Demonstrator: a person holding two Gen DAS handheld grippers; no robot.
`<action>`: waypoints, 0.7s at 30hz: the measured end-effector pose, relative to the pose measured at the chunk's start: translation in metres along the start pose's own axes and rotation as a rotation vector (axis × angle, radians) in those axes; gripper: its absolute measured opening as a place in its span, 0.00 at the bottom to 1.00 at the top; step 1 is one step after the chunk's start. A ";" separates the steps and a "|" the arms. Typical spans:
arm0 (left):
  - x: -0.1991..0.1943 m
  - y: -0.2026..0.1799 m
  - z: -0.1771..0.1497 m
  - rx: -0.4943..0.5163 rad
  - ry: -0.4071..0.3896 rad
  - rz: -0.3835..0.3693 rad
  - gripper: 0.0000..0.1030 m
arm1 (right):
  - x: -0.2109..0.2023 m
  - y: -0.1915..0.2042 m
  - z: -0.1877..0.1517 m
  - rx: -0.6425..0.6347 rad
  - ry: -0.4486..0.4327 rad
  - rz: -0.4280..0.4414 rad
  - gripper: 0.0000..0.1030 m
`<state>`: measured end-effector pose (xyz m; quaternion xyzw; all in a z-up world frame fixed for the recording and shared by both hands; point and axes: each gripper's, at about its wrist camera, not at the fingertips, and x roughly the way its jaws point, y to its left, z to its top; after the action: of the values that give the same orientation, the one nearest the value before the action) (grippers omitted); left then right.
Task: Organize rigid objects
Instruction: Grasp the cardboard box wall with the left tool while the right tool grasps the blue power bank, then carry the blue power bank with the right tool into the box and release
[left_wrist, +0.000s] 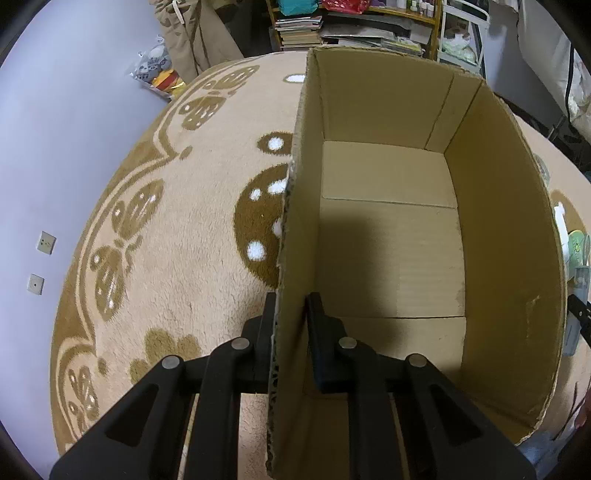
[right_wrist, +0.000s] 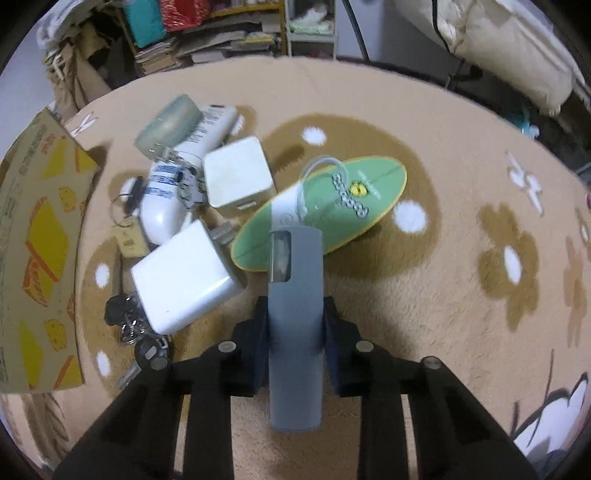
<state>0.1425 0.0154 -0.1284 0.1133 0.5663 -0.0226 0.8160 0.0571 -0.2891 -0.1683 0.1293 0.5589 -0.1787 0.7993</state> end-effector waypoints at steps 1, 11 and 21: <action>0.000 0.000 0.000 -0.001 -0.001 0.002 0.13 | -0.002 0.002 0.002 -0.009 -0.008 -0.004 0.28; -0.001 0.005 -0.001 -0.041 0.006 -0.010 0.12 | -0.041 -0.005 -0.007 0.030 -0.073 0.056 0.28; -0.001 0.013 -0.002 -0.079 0.021 -0.015 0.13 | -0.077 0.014 0.008 -0.023 -0.166 0.132 0.28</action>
<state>0.1420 0.0285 -0.1258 0.0769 0.5761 -0.0049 0.8137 0.0459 -0.2693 -0.0936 0.1414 0.4830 -0.1294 0.8544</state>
